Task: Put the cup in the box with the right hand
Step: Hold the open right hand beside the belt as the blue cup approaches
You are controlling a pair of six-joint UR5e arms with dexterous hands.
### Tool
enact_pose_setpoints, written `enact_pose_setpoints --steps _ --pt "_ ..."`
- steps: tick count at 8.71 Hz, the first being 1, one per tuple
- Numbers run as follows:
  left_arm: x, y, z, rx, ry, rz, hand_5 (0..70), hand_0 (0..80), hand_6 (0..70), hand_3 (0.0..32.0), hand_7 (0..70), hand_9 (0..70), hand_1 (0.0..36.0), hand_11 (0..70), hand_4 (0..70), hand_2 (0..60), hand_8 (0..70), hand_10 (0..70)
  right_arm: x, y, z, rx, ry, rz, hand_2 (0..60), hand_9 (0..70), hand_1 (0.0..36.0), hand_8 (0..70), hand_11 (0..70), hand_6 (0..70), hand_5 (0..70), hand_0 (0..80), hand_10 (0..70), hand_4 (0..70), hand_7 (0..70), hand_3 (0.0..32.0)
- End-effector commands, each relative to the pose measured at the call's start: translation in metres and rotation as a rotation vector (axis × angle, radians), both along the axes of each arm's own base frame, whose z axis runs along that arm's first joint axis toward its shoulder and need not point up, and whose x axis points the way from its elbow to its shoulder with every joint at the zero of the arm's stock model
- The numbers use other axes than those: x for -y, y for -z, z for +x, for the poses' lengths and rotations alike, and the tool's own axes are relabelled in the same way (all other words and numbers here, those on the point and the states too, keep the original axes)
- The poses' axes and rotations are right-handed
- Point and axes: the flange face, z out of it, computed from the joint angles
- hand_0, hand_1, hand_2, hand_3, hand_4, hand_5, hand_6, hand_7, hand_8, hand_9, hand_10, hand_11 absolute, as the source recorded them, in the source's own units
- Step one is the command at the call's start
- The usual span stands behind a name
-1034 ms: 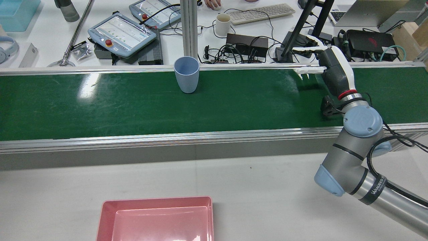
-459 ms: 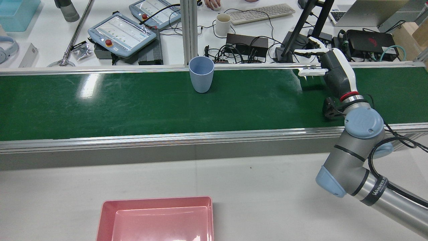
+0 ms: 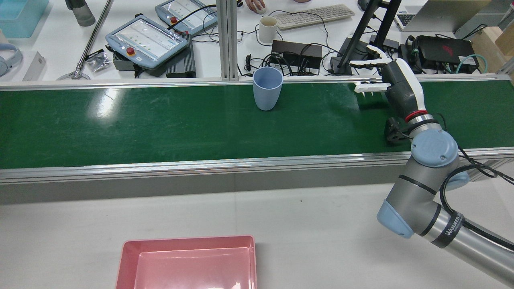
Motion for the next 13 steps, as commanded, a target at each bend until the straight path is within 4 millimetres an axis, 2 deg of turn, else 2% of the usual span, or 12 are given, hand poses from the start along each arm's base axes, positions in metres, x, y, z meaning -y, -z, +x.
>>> enact_pose_setpoints --steps 1,4,5,7,13 --pt "0.0 0.0 0.0 0.0 0.0 0.0 0.0 0.0 0.0 0.0 0.0 0.0 0.0 0.0 0.0 0.0 0.0 0.0 -0.001 0.007 0.0 0.009 0.002 0.012 0.0 2.3 0.0 0.0 0.0 1.5 0.0 46.4 0.0 43.2 18.5 8.8" --pt "0.0 0.0 0.0 0.0 0.0 0.002 0.0 0.0 0.0 0.0 0.0 0.0 0.0 0.0 0.0 0.0 0.0 0.0 -0.003 0.008 -0.003 0.01 0.008 0.013 0.0 2.4 0.0 0.0 0.0 1.4 0.0 46.6 0.0 44.8 19.1 9.6" --pt "0.0 0.0 0.0 0.0 0.0 0.002 0.0 0.0 0.0 0.0 0.0 0.0 0.0 0.0 0.0 0.0 0.0 0.0 -0.006 0.008 -0.011 0.01 0.022 0.013 0.0 2.4 0.0 0.0 0.0 1.3 0.0 46.7 0.0 44.2 19.1 10.4" --pt "0.0 0.0 0.0 0.0 0.0 0.002 0.0 0.0 0.0 0.0 0.0 0.0 0.0 0.0 0.0 0.0 0.0 0.0 -0.01 0.009 -0.02 0.002 0.038 0.014 0.0 2.4 0.0 0.0 0.0 1.4 0.0 46.6 0.0 45.3 19.3 9.4" --pt "0.0 0.0 0.0 0.0 0.0 0.0 0.0 0.0 0.0 0.0 0.0 0.0 0.0 0.0 0.0 0.0 0.0 0.0 -0.012 0.003 -0.02 -0.006 0.038 0.005 0.0 2.5 0.0 0.0 0.0 1.4 0.0 46.4 0.0 46.6 19.9 10.0"
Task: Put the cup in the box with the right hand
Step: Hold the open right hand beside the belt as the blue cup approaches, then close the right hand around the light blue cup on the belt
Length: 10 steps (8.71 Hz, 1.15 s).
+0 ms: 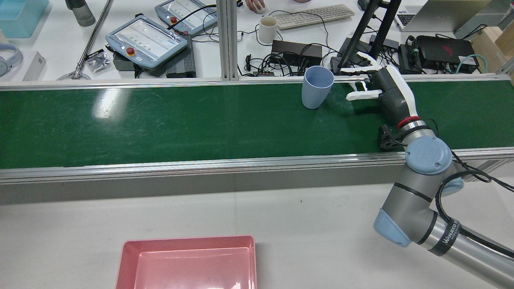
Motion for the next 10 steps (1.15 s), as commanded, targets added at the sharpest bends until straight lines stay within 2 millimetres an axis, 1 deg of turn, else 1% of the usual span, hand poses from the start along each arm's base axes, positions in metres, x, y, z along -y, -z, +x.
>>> enact_pose_setpoints --steps 1,4,6,7,8,9,10 --pt "0.0 0.0 0.0 0.0 -0.001 0.0 0.0 0.0 0.0 0.0 0.0 0.0 0.0 0.0 0.0 0.0 0.0 0.0 0.0 -0.002 0.001 -0.003 -0.002 -0.004 0.0 2.6 0.0 0.0 0.0 1.5 0.0 46.3 0.0 47.6 20.4 9.8" --pt "0.0 0.0 0.0 0.0 -0.001 0.0 0.0 0.0 0.0 0.0 0.0 0.0 0.0 0.0 0.0 0.0 0.0 0.0 0.003 -0.003 0.008 -0.005 -0.015 -0.005 0.0 2.7 0.0 0.0 0.0 1.6 0.0 46.4 0.0 48.0 20.6 9.2" --pt "0.0 0.0 0.0 0.0 0.0 0.0 0.0 0.0 0.0 0.0 0.0 0.0 0.0 0.0 0.0 0.0 0.0 0.0 0.007 -0.003 0.021 -0.013 -0.039 -0.016 0.0 3.4 0.2 0.0 0.0 1.8 0.0 46.3 0.0 47.5 21.5 9.4" --pt "0.0 0.0 0.0 0.0 -0.001 0.001 0.0 0.0 0.0 0.0 0.0 0.0 0.0 0.0 0.0 0.0 0.0 0.0 0.007 -0.002 0.027 -0.028 -0.05 -0.031 0.0 4.4 0.7 0.0 0.0 2.2 0.0 46.1 0.0 46.0 22.8 8.8" --pt "0.0 0.0 0.0 0.0 -0.001 0.0 0.0 0.0 0.0 0.0 0.0 0.0 0.0 0.0 0.0 0.0 0.0 0.0 0.001 0.005 0.034 -0.045 -0.056 -0.049 2.3 6.8 2.3 0.3 0.0 5.9 0.0 45.6 0.0 65.8 30.3 0.0" --pt "0.0 0.0 0.0 0.0 -0.001 0.0 0.0 0.0 0.0 0.0 0.0 0.0 0.0 0.0 0.0 0.0 0.0 0.0 0.0 0.007 0.038 -0.051 -0.061 -0.056 35.6 11.5 13.9 1.9 0.9 10.0 0.0 46.9 1.0 70.0 47.3 0.0" --pt "0.0 0.0 0.0 0.0 -0.001 0.0 0.0 0.0 0.0 0.0 0.0 0.0 0.0 0.0 0.0 0.0 0.0 0.0 0.001 0.007 0.042 -0.052 -0.067 -0.056 47.4 15.1 19.5 3.3 2.8 12.5 0.0 48.8 2.4 70.0 59.7 0.0"
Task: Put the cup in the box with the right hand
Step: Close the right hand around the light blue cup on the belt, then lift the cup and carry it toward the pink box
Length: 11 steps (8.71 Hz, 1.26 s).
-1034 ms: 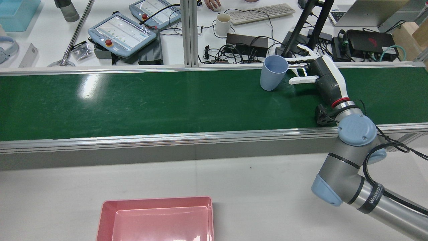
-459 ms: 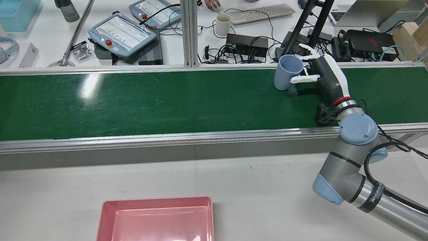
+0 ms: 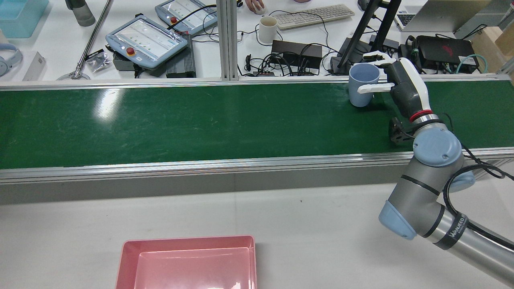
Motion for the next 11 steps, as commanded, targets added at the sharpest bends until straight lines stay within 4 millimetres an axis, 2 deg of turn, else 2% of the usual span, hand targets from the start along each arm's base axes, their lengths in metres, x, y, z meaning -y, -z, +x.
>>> enact_pose_setpoints --steps 1,2,3,4,5,6,7,8,9,10,11 --pt "0.0 0.0 0.0 0.0 0.001 0.0 0.0 0.0 0.0 0.0 0.0 0.0 0.0 0.0 0.0 0.0 0.0 0.0 -0.001 0.004 0.012 -0.014 -0.016 -0.012 45.4 18.9 17.0 4.6 3.3 14.6 0.0 47.4 2.8 70.0 70.0 0.0" --pt "0.0 0.0 0.0 0.0 0.0 0.0 0.0 0.0 0.0 0.0 0.0 0.0 0.0 0.0 0.0 0.0 0.0 0.0 -0.004 0.005 0.017 -0.017 -0.02 -0.008 49.2 19.9 18.8 5.2 3.5 15.1 0.0 47.8 2.9 70.0 70.0 0.0" --pt "0.0 0.0 0.0 0.0 0.0 0.001 0.0 0.0 0.0 0.0 0.0 0.0 0.0 0.0 0.0 0.0 0.0 0.0 -0.013 0.015 0.028 -0.018 -0.026 0.016 51.1 19.1 19.4 4.9 3.8 14.7 0.0 47.9 3.1 70.0 70.0 0.0" --pt "0.0 0.0 0.0 0.0 0.0 0.0 0.0 0.0 0.0 0.0 0.0 0.0 0.0 0.0 0.0 0.0 0.0 0.0 -0.026 0.032 0.042 -0.017 -0.032 0.053 49.0 18.4 19.1 4.7 4.3 14.2 0.0 48.1 3.4 70.0 68.6 0.0" --pt "0.0 0.0 0.0 0.0 0.001 0.0 0.0 0.0 0.0 0.0 0.0 0.0 0.0 0.0 0.0 0.0 0.0 0.0 -0.039 0.055 0.054 -0.011 -0.037 0.099 47.3 18.1 18.8 4.7 4.7 14.0 0.0 48.2 3.7 70.0 67.0 0.0" --pt "0.0 0.0 0.0 0.0 0.0 0.0 0.0 0.0 0.0 0.0 0.0 0.0 0.0 0.0 0.0 0.0 0.0 0.0 -0.065 0.092 0.057 -0.006 -0.016 0.173 45.1 18.1 18.5 4.7 4.8 13.9 0.0 48.1 3.7 70.0 66.4 0.0" --pt "0.0 0.0 0.0 0.0 0.0 0.0 0.0 0.0 0.0 0.0 0.0 0.0 0.0 0.0 0.0 0.0 0.0 0.0 -0.092 0.127 0.055 -0.008 0.007 0.245 42.2 18.2 18.1 4.9 5.0 13.9 0.0 48.3 3.8 70.0 66.2 0.0" --pt "0.0 0.0 0.0 0.0 0.0 0.0 0.0 0.0 0.0 0.0 0.0 0.0 0.0 0.0 0.0 0.0 0.0 0.0 -0.125 0.164 0.043 -0.012 0.056 0.307 41.4 18.4 17.9 4.9 4.9 13.9 0.0 48.3 3.8 70.0 66.5 0.0" --pt "0.0 0.0 0.0 0.0 0.0 0.0 0.0 0.0 0.0 0.0 0.0 0.0 0.0 0.0 0.0 0.0 0.0 0.0 -0.159 0.192 0.032 -0.014 0.107 0.356 41.4 19.0 17.6 5.2 5.1 14.2 0.0 48.2 3.9 70.0 68.0 0.0" --pt "0.0 0.0 0.0 0.0 0.0 0.0 0.0 0.0 0.0 0.0 0.0 0.0 0.0 0.0 0.0 0.0 0.0 0.0 -0.183 0.209 0.021 -0.016 0.148 0.396 41.6 20.5 17.2 6.0 5.2 14.7 0.0 48.1 4.1 70.0 70.0 0.0" --pt "0.0 0.0 0.0 0.0 0.001 0.0 0.0 0.0 0.0 0.0 0.0 0.0 0.0 0.0 0.0 0.0 0.0 0.0 -0.199 0.215 0.008 -0.019 0.189 0.413 41.2 25.4 16.6 8.6 6.0 16.4 0.0 47.8 4.8 70.0 70.0 0.0"
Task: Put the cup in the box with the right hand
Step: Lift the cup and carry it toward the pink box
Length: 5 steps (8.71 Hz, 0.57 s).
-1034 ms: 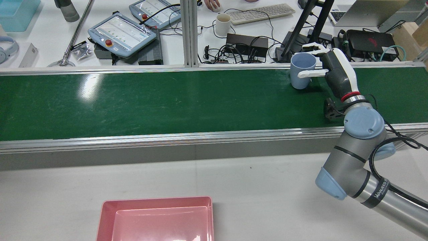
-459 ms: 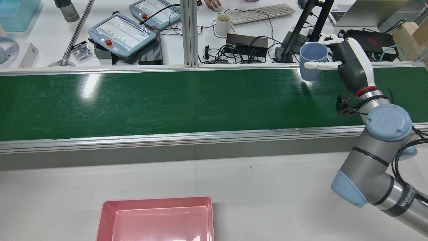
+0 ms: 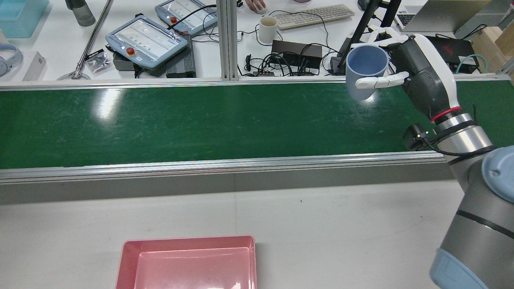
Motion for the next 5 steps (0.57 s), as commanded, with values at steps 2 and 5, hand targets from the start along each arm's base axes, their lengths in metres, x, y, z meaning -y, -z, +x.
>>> enact_pose_setpoints --steps 2,5 --pt "0.0 0.0 0.0 0.0 0.0 0.0 0.0 0.0 0.0 0.0 0.0 0.0 0.0 0.0 0.0 0.0 0.0 0.0 -0.081 0.043 -0.071 -0.056 0.184 0.104 40.2 29.9 15.8 11.1 7.2 18.0 0.0 47.6 5.7 70.0 70.0 0.0" --pt "0.0 0.0 0.0 0.0 0.0 0.0 0.0 0.0 0.0 0.0 0.0 0.0 0.0 0.0 0.0 0.0 0.0 0.0 -0.134 0.063 -0.135 -0.105 0.274 0.136 39.5 33.8 13.9 13.4 10.5 19.0 0.0 46.5 8.0 70.0 70.0 0.0"
